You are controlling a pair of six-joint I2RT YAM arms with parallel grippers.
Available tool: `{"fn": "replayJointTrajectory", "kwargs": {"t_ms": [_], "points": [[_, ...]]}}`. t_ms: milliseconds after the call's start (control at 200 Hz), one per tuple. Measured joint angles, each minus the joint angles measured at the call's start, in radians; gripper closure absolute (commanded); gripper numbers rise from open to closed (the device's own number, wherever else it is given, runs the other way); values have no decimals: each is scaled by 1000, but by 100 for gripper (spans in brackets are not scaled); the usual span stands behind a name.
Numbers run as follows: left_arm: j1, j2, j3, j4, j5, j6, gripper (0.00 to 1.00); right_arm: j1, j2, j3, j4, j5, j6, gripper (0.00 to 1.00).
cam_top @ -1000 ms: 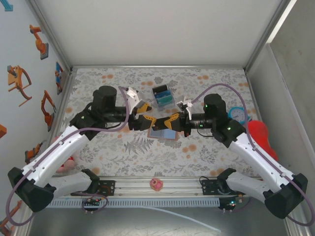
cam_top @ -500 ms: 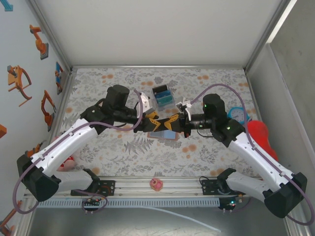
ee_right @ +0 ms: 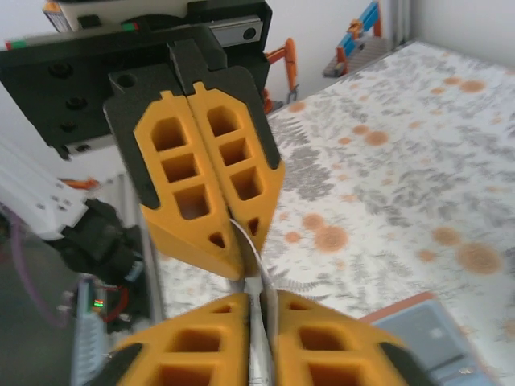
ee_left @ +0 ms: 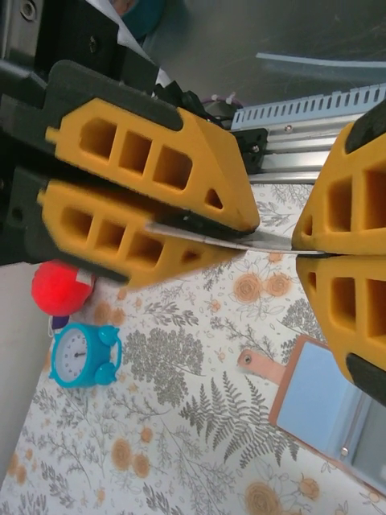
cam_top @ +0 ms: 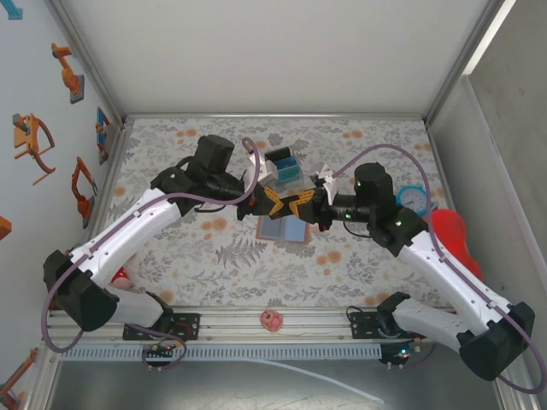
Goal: Take the credit cards out of the card holder
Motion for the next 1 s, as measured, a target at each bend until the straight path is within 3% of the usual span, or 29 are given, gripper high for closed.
{"fn": "replayJointTrajectory", "kwargs": {"t_ms": [65,240,255,280,295,521,786,997], "points": [[5,-1,-1,3,0,1,100,0,-10,-1,-1,19,7,52],[34,-4,-8,23,-20,20,100,2,-57,-1,-9,90,17,31],[38,-4,-8,23,-24,23,100,2,-63,-1,-10,101,19,26],[45,-4,-8,23,-29,30,100,2,-71,-2,-11,114,19,4],[50,-4,-8,24,-34,36,100,2,-77,-2,-13,125,28,1],[154,60,26,28,-105,134,100,2,-133,-3,-17,356,79,1],[255,369,256,35,-179,249,100,2,-158,-40,-18,644,177,1],[269,599,449,31,-232,303,100,2,-154,-40,-51,814,233,1]]}}
